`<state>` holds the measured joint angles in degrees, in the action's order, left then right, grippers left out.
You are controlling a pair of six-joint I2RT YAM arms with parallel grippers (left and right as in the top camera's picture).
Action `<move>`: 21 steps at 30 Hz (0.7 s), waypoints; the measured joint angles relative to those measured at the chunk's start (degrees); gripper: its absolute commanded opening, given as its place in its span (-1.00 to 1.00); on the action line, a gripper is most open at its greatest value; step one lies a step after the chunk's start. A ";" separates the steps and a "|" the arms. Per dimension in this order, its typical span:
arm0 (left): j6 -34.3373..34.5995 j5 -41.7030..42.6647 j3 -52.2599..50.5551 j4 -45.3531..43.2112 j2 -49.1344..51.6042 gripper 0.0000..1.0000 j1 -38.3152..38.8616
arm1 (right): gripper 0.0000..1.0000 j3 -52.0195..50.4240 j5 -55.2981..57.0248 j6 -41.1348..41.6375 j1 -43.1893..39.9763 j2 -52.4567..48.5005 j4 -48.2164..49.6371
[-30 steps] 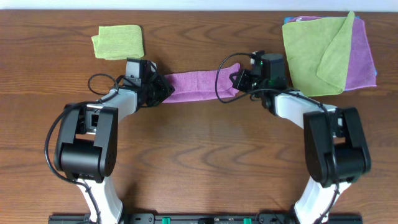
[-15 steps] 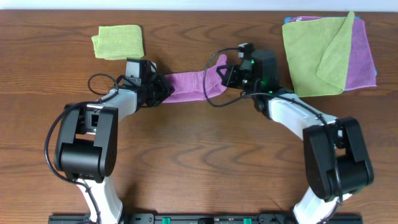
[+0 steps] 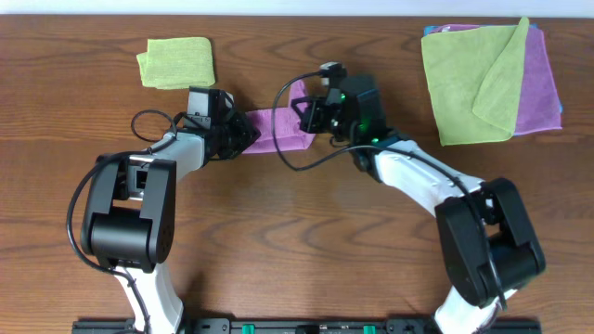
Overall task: Fold the cloth
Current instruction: 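Hold the left end and carry the right end toward the left gripper, then lay the right end onto the left end, folding the strip in half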
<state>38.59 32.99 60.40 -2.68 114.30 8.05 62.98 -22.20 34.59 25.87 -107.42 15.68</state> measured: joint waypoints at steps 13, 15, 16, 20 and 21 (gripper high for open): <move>-4.68 0.00 3.23 10.34 -1.62 -0.88 0.00 | -0.97 2.89 1.42 -0.57 1.70 -2.73 -0.22; -5.51 -0.11 3.96 11.37 -2.43 -0.88 0.00 | -0.97 3.23 1.57 -0.57 1.75 -2.91 -0.28; -5.86 -0.17 4.28 11.80 -2.86 -0.89 0.00 | -0.97 3.67 1.64 -0.57 1.84 -3.15 -0.33; -7.56 -1.03 6.91 15.45 -5.05 -0.88 -0.02 | -0.97 5.64 1.79 -0.57 2.91 -4.74 -0.48; -8.09 -1.53 7.43 16.48 -5.55 -0.88 -0.04 | -0.97 6.10 1.95 -0.59 3.30 -5.25 -0.55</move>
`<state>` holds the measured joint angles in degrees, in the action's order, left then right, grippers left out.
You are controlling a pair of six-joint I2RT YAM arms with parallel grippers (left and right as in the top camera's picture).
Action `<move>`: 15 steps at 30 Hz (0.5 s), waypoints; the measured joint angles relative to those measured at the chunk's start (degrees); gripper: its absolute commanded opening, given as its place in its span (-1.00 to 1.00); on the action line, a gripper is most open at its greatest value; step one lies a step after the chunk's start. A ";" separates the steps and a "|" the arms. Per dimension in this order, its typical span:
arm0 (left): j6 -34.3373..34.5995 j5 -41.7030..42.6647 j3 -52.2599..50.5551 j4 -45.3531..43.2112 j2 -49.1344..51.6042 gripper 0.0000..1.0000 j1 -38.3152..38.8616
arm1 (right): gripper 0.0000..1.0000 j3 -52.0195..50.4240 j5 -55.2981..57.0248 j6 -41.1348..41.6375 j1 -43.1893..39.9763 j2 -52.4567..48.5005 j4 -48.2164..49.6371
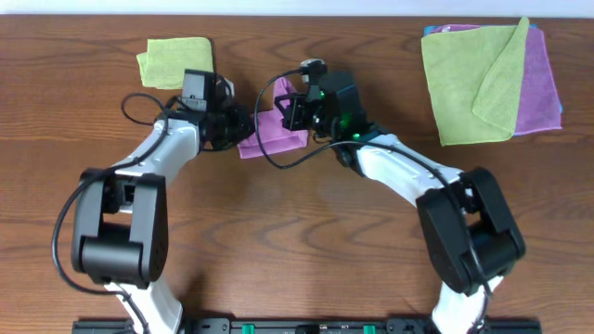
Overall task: Fold the cloth
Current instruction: 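Lay the right end onto the left end, folding the strip in half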
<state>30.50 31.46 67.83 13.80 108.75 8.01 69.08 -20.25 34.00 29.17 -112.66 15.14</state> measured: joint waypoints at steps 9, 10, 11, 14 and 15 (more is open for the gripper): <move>-5.64 -7.15 3.74 9.20 -4.44 -0.88 -3.52 | -0.97 1.92 0.55 -0.15 3.15 -3.02 -0.50; -6.32 -8.00 3.74 9.79 -5.07 -0.88 -4.37 | -0.98 2.12 0.59 -0.15 3.37 -3.30 -0.50; -6.69 -8.63 3.76 10.05 -5.49 -0.89 -5.01 | -0.97 2.25 0.61 -0.15 3.54 -3.67 -0.50; -7.91 -10.25 3.78 10.67 -6.51 -0.88 -7.28 | -0.98 2.49 0.61 -0.15 4.15 -4.94 -0.48; -8.09 -10.54 3.80 10.88 -6.64 -0.88 -7.80 | -0.97 2.58 0.79 -0.15 4.39 -5.29 -0.50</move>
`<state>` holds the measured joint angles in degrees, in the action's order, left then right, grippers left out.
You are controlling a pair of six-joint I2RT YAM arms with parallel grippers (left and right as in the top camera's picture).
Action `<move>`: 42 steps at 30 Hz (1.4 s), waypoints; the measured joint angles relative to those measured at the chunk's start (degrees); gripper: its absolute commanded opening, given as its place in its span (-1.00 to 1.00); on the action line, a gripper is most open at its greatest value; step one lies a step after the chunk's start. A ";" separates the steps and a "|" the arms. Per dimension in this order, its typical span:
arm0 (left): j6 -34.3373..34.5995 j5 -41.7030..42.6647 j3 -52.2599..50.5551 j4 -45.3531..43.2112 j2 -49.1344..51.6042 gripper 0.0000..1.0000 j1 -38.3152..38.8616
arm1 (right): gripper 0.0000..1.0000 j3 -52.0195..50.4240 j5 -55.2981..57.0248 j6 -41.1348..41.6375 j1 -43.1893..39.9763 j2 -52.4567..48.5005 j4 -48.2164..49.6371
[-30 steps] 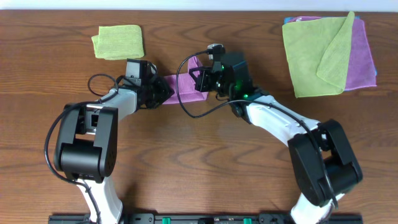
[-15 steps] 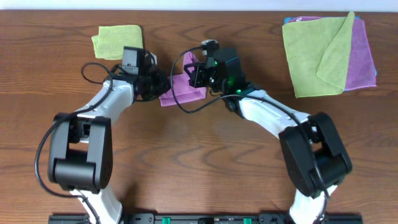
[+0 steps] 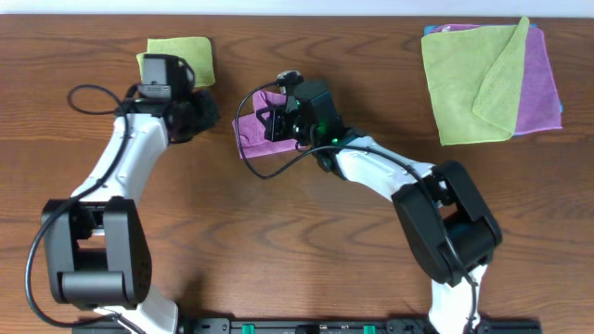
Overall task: Fold the cloth
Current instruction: 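Lay the right end onto the left end, folding the strip in half, then release the left gripper and press the folded cloth with the right gripper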
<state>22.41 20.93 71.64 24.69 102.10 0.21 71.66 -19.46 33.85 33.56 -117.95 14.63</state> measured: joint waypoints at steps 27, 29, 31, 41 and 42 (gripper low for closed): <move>-1.92 -1.62 0.00 3.23 -0.22 -0.88 -3.13 | 0.16 4.37 -1.68 -0.55 3.32 -5.79 1.62; -1.92 -1.66 0.00 3.23 -0.22 -0.88 -3.21 | 0.20 4.37 -3.08 -0.55 3.43 -5.79 1.70; -1.92 -1.66 0.02 3.23 -0.22 -0.88 -3.45 | 0.22 4.37 -4.48 -0.57 3.43 -5.79 1.92; -1.95 -1.68 0.02 3.30 -0.22 -0.85 -5.44 | 0.38 4.50 -7.56 0.07 3.45 -5.79 -0.44; -1.92 -1.66 0.02 3.34 -0.22 -0.85 -5.60 | 0.40 4.55 -7.61 0.11 3.50 -5.79 -1.42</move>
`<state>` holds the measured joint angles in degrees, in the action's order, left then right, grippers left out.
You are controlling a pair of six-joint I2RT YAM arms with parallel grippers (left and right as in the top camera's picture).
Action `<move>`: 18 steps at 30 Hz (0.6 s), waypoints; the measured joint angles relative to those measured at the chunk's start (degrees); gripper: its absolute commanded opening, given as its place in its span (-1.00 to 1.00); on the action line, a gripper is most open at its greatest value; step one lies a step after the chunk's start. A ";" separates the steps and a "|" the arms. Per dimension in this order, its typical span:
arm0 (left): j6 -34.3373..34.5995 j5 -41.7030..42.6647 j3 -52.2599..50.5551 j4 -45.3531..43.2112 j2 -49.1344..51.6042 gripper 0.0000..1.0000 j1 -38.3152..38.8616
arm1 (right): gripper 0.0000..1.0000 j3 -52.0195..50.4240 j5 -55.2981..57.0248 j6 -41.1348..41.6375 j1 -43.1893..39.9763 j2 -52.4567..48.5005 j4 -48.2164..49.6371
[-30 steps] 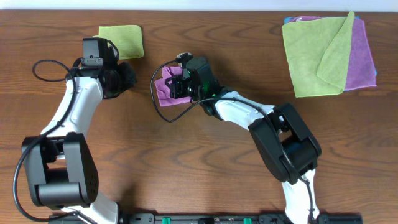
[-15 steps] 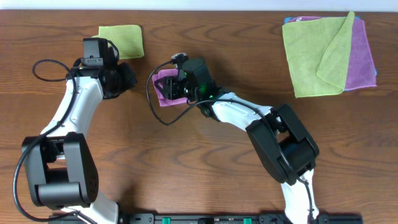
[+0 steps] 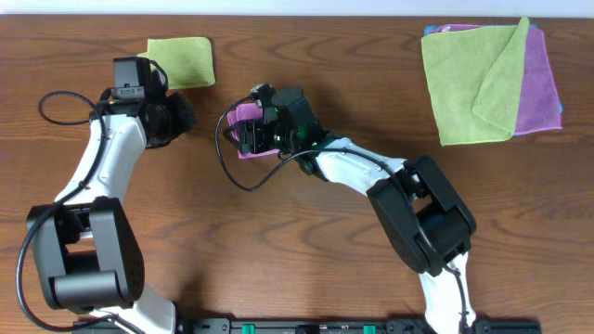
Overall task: Fold the cloth
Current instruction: 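Release the left gripper and press the folded cloth with the right gripper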
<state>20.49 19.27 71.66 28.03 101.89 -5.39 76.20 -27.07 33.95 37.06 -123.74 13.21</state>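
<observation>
A small magenta cloth [image 3: 241, 115] lies bunched and folded on the wooden table [image 3: 297, 232], left of centre near the back. My right gripper [image 3: 252, 137] is down on it, shut on its fabric and hiding most of it. Well to the left of the cloth, my left gripper [image 3: 178, 121] hangs over bare wood, apart from the cloth, with nothing in its open fingers.
A folded green cloth [image 3: 181, 61] lies at the back left, just behind the left gripper. At the back right is a pile of cloths [image 3: 487, 79], green on top of purple and blue. Black cables loop beside both wrists.
The right gripper has moved a little further left with the magenta cloth, which now looks smaller and more bunched. The left gripper has drawn further left, away from the cloth.
First both grippers held the magenta cloth between them at the table's middle. Then both were further left and back with it. After that the left gripper was off the cloth near the green one. Now the right gripper alone holds it, further left.
</observation>
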 measured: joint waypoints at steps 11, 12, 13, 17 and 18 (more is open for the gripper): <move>-0.48 0.00 0.00 0.00 0.00 -0.36 -0.76 | 0.71 0.00 -0.20 -0.22 1.97 0.00 -2.36; -0.70 0.02 0.00 0.00 -0.02 -0.28 -0.87 | 0.79 0.00 -0.15 -0.26 1.97 0.00 -1.92; -0.68 0.00 0.00 0.02 -0.04 -0.16 -1.01 | 0.92 0.00 -0.22 -0.44 1.97 0.00 -1.29; -1.20 0.00 0.00 0.04 -0.68 0.51 -1.75 | 0.98 0.02 -0.35 -1.57 1.18 0.04 -0.35; -1.11 0.04 0.00 0.07 -0.96 0.60 -1.95 | 0.98 0.02 -0.37 -1.88 0.79 0.11 -0.63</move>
<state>19.38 19.31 71.66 28.10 100.92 -7.33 76.23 -27.44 32.08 37.85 -123.63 12.58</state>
